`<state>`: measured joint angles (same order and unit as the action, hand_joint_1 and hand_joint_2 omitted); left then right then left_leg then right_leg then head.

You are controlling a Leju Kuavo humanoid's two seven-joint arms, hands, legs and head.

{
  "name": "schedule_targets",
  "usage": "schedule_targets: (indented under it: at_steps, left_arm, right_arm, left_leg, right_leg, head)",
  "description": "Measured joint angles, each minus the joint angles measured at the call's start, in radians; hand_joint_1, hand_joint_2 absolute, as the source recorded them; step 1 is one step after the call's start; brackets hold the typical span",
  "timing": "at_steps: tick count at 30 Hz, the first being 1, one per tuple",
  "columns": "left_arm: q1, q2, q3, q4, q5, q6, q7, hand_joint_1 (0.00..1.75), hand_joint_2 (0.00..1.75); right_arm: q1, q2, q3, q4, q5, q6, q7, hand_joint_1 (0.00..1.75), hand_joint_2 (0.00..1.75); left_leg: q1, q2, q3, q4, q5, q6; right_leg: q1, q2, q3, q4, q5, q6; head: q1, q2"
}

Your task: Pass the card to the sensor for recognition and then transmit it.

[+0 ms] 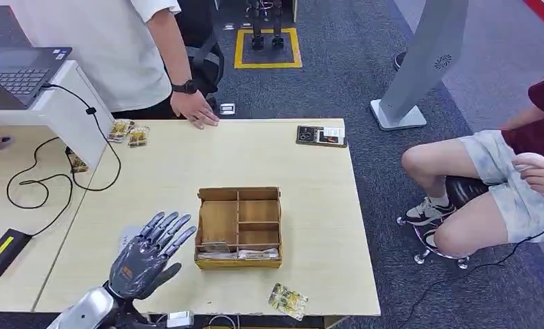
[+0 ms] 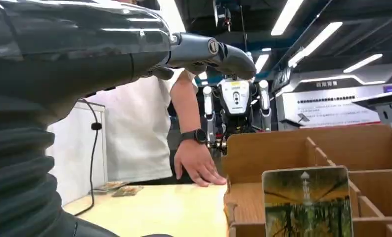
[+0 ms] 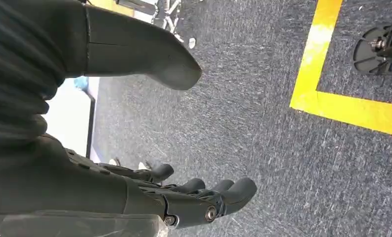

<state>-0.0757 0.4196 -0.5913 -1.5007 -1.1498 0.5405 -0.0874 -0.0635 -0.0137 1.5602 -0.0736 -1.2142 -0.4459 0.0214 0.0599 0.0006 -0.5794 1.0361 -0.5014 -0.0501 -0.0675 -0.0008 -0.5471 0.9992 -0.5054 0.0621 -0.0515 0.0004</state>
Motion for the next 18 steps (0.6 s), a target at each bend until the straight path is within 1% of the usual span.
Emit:
schedule_targets:
  at_steps: [4, 10, 15, 18]
  left_arm:
    - [0.007, 0.013, 0.0, -0.012, 0.002, -0.026, -0.009, 0.0, 1.75]
    - [0.005, 0.01, 0.0, -0.018, 0.001, -0.054, -0.01, 0.0, 1.75]
    - [-0.01, -0.008, -0.005, -0.018, -0.003, -0.072, -0.01, 0.0, 1.75]
    - [-0.035, -0.026, -0.022, -0.014, 0.0, -0.085, -0.011, 0.0, 1.75]
  right_arm:
    - [0.0, 0.0, 0.0, 0.002, 0.0, 0.002, 0.0, 0.0, 1.75]
    - [0.0, 0.0, 0.0, 0.003, 0.002, 0.005, 0.0, 0.0, 1.75]
    - [-0.001, 0.0, 0.0, 0.003, 0.009, 0.006, 0.006, 0.0, 1.75]
    - [-0.003, 0.0, 0.0, 0.003, 0.022, 0.007, 0.009, 0.0, 1.75]
  left_leg:
    - [0.0, 0.0, 0.0, 0.0, 0.0, 0.0]
    - [0.0, 0.0, 0.0, 0.0, 0.0, 0.0]
    - [0.0, 0.0, 0.0, 0.0, 0.0, 0.0]
    - [0.0, 0.0, 0.0, 0.0, 0.0, 0.0]
  right_leg:
    - [0.0, 0.0, 0.0, 0.0, 0.0, 0.0]
    - [0.0, 0.0, 0.0, 0.0, 0.0, 0.0]
    - [0.0, 0.0, 0.0, 0.0, 0.0, 0.0]
    - [0.0, 0.0, 0.0, 0.0, 0.0, 0.0]
  head:
    - [0.0, 0.0]
    - [0.0, 0.0]
    - [0.0, 0.0]
    - [0.0, 0.0]
